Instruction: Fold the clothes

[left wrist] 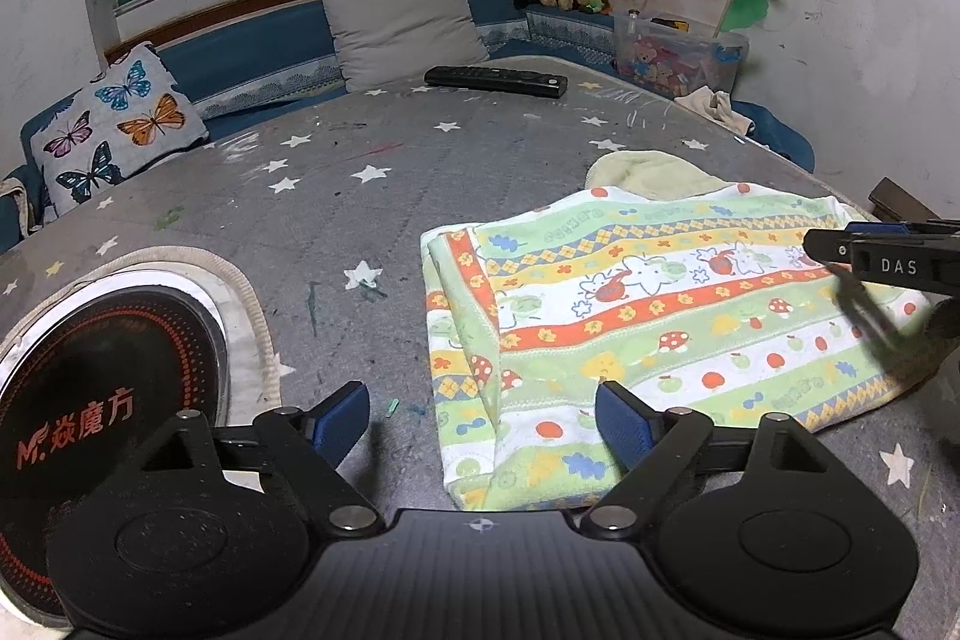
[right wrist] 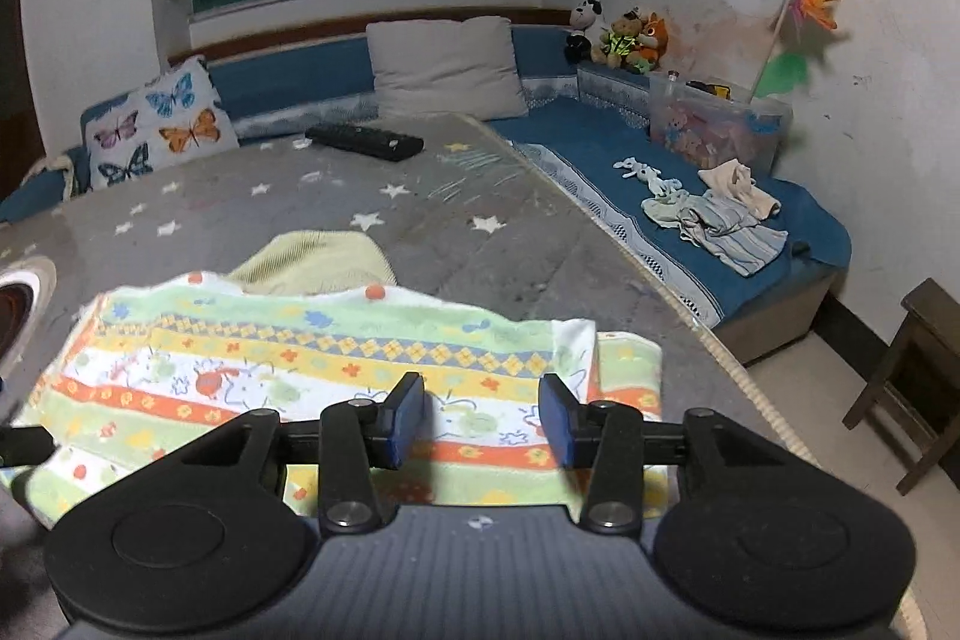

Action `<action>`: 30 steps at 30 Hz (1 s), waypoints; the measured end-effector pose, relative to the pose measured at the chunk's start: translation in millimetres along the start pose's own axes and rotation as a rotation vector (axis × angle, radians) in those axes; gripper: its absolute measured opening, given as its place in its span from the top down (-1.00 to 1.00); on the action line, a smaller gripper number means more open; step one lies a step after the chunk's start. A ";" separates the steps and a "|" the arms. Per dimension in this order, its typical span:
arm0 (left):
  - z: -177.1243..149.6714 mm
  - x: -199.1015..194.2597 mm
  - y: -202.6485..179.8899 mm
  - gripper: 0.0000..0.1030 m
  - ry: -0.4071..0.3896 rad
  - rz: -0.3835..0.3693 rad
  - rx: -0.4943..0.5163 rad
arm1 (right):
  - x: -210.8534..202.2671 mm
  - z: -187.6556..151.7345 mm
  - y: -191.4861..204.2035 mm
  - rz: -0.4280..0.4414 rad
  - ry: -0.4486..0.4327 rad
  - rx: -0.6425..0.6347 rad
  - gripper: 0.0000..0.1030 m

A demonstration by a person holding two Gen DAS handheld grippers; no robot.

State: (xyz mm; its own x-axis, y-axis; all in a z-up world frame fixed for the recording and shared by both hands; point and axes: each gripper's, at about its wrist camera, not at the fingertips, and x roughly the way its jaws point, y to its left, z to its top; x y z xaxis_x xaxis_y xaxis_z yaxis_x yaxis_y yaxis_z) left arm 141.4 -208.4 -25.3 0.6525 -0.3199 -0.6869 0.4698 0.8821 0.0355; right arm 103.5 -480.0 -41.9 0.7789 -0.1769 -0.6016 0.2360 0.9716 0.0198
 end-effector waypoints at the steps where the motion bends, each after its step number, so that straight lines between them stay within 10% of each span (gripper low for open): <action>1: -0.2 -2.0 0.2 -0.73 -0.003 0.000 0.000 | -1.5 0.1 1.5 0.002 -0.003 -0.002 0.05; 30: -42.4 -65.1 -0.7 -1.00 -0.046 -0.034 0.002 | -75.9 -43.1 53.6 0.038 -0.063 -0.037 -0.86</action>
State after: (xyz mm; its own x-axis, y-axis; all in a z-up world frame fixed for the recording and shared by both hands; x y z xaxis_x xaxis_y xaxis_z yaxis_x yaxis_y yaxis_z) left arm 73.4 -173.5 -11.3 0.6624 -0.3655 -0.6540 0.4933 0.8698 0.0136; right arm 31.9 -407.8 -29.6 0.8221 -0.1483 -0.5497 0.1849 0.9827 0.0114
